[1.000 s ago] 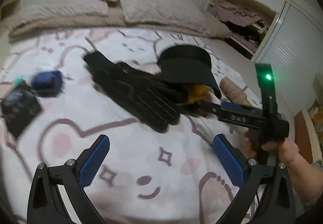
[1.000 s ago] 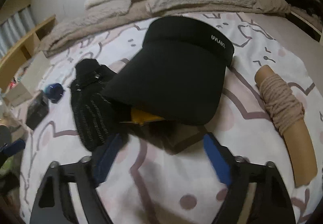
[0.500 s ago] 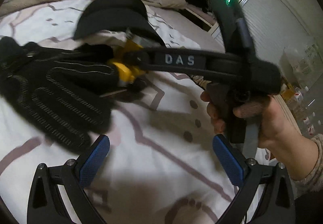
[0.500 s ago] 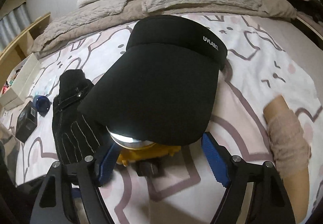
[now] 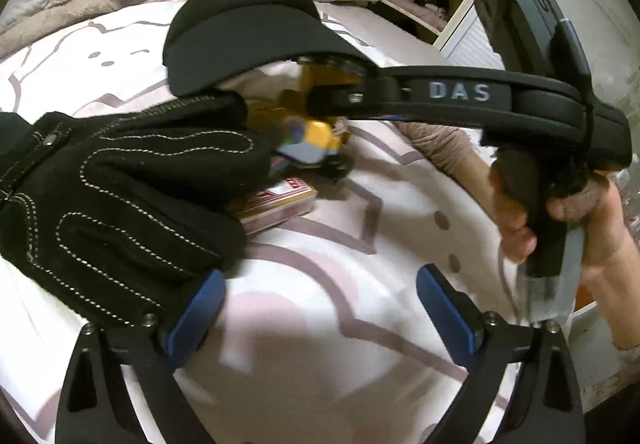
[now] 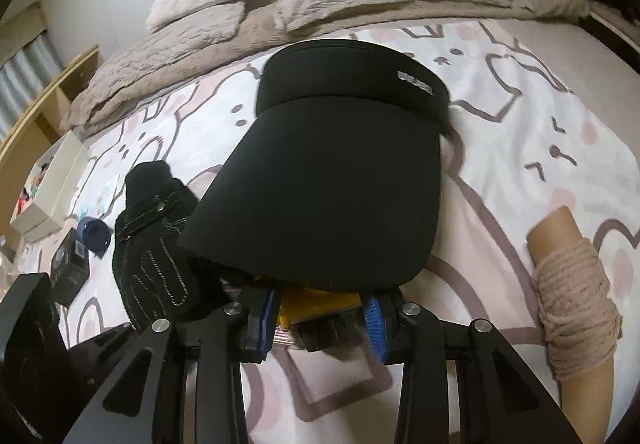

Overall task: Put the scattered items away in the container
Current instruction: 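Grasp the red playing-card box with the left tool while the right tool grasps the yellow headlamp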

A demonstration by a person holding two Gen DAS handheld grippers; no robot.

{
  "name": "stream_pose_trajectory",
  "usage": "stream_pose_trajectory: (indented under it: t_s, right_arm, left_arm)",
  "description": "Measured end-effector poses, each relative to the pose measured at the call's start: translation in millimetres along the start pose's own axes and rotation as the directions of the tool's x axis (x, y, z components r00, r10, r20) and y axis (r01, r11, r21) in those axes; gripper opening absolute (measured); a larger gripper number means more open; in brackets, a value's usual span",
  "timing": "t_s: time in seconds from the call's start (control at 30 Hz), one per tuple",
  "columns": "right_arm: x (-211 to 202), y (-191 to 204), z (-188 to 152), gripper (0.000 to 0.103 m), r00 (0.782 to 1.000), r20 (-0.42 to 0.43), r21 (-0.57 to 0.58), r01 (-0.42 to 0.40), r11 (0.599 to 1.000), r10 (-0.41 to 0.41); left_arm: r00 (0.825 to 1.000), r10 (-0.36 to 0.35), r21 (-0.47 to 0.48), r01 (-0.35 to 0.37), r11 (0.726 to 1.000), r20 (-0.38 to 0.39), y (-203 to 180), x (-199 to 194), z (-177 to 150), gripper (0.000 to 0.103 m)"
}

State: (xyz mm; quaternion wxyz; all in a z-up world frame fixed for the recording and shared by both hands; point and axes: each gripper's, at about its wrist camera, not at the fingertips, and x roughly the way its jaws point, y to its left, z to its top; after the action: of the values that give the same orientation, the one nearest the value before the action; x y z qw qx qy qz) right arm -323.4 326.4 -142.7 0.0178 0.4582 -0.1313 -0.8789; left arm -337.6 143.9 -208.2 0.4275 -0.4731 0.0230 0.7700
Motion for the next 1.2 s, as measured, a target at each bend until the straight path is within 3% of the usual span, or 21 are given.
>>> stream_pose_trajectory:
  t_s: [0.2,0.33,0.37,0.53,0.83,1.0,1.1,1.2]
  right_arm:
    - [-5,-11,4,0.038,0.999,0.017,0.006,0.029,1.0,-0.029]
    - [-9,-21,5,0.038,0.997,0.035,0.028,0.069,0.997,-0.07]
    - [-9,-25,5,0.038,0.997,0.035,0.033,0.074,0.997,-0.076]
    - [-8,-32,3,0.038,0.998,0.032,0.062,0.046,0.997,-0.048]
    - [-7,-35,3,0.038,0.999,0.039,0.078,0.017,0.997,-0.02]
    - [-2,-40,5,0.038,0.998,0.035,0.115,-0.046,0.992,0.043]
    - [4,-37,3,0.038,0.993,0.006,0.122,-0.117,0.986,0.117]
    - [10,-22,-2,0.038,0.991,-0.025,0.081,-0.126,0.989,0.128]
  left_arm:
    - [0.994,0.104,0.002,-0.104,0.995,0.023,13,-10,7,0.094]
    - [0.964,0.253,-0.016,-0.253,0.967,0.08,35,-12,17,0.094]
    - [0.962,0.26,-0.022,-0.259,0.966,0.085,39,-12,19,0.094]
    - [0.967,0.241,-0.016,-0.241,0.97,0.077,53,5,36,0.094]
    - [0.983,0.177,0.049,-0.18,0.982,0.054,40,48,70,0.092]
    - [0.99,0.131,0.155,-0.137,0.978,0.049,20,55,61,0.092]
    - [0.999,0.039,0.202,-0.043,0.978,0.02,8,53,51,0.092]
    - [1.0,-0.007,0.24,0.008,0.971,-0.004,-2,50,40,0.092]
